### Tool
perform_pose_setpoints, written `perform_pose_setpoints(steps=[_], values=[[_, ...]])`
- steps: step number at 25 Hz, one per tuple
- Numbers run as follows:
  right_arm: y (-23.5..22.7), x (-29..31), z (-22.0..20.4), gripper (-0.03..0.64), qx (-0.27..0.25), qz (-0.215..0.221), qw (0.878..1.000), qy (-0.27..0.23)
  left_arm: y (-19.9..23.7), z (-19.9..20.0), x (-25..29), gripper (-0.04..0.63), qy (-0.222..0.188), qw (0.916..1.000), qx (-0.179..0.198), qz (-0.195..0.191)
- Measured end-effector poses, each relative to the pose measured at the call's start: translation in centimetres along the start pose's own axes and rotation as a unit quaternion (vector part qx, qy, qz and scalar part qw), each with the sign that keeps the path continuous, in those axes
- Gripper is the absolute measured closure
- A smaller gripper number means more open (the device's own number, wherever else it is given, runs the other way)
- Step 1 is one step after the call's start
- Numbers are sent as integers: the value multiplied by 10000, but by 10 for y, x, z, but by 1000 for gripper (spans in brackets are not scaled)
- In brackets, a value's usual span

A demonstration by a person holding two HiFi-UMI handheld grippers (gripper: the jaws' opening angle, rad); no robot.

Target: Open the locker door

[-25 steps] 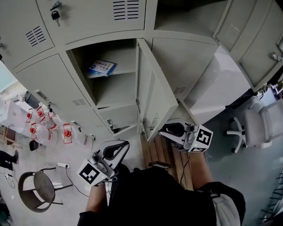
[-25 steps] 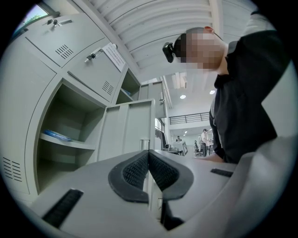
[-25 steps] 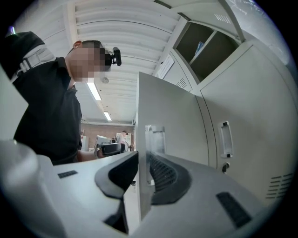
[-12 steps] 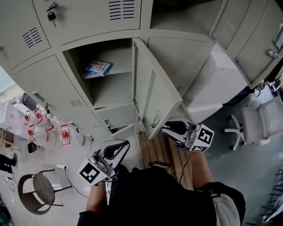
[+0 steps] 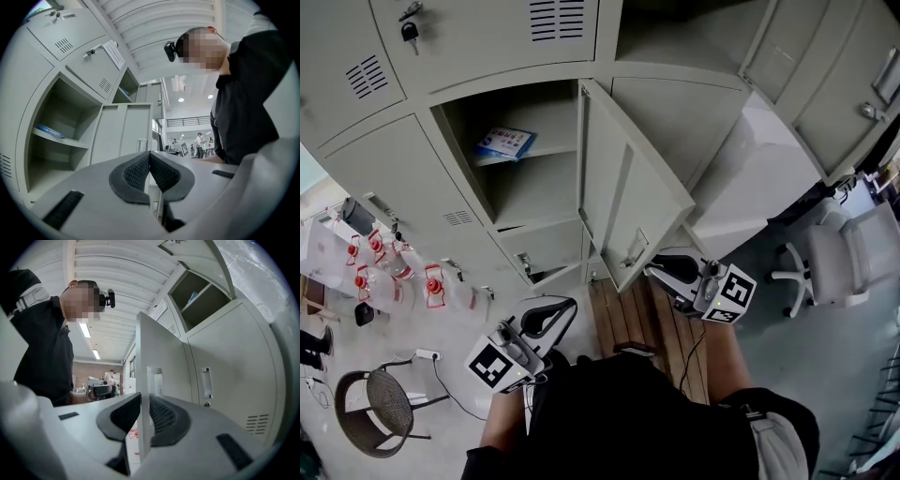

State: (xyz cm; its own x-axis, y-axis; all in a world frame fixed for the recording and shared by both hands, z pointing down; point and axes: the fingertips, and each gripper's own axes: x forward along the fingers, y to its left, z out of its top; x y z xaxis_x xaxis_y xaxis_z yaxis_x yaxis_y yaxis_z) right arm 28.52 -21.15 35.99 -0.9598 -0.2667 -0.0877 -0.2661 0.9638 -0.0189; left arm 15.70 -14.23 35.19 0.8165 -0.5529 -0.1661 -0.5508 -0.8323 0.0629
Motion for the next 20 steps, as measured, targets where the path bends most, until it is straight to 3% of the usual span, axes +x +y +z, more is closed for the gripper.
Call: perform_pose_setpoints(steps=[8,15,20], values=[[-10,-13,0,548,57,-488,9988,-39,-2,-1,-6,584,1,10000,-26,24],[-27,-31,2,581,150,-1312,9912,-123,-10,-4,-1,584,46,9999,-49,-108],[-30,-34,3,580,15,-1592,9872,-47,-15,-2,2,584,8,9999,-1,-161]])
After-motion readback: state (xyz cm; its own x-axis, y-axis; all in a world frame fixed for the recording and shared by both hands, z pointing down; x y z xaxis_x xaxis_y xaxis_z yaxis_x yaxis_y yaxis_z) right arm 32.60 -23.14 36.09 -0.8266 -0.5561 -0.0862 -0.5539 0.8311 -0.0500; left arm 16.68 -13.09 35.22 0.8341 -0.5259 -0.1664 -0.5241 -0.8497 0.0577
